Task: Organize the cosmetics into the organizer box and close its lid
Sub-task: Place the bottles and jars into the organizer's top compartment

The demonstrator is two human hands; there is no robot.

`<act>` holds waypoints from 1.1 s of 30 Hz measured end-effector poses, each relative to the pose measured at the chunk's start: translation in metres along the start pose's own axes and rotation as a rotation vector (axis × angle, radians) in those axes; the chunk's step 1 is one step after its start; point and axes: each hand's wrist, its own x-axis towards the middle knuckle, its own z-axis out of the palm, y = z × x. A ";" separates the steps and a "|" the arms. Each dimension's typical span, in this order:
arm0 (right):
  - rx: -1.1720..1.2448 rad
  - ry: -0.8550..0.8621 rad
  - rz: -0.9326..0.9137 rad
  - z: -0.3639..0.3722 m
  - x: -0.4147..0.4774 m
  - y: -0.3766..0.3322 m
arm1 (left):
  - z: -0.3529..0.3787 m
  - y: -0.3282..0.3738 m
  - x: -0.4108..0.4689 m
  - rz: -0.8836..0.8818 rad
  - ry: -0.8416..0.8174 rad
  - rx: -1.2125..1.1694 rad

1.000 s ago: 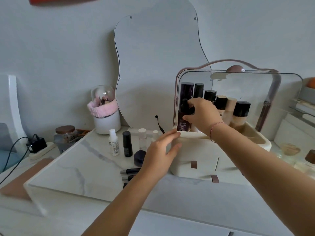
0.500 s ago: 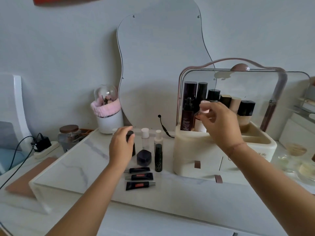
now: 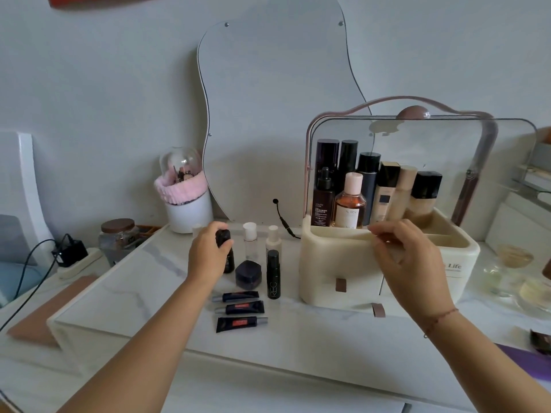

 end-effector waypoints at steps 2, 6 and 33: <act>0.020 0.002 0.010 -0.001 0.001 0.000 | -0.002 0.002 -0.002 -0.007 -0.002 -0.041; 0.067 0.016 0.008 -0.008 0.001 -0.006 | -0.023 0.026 -0.011 0.075 0.101 -0.206; -0.173 -0.206 0.309 -0.004 0.081 0.011 | 0.002 0.175 -0.079 0.226 0.212 -0.744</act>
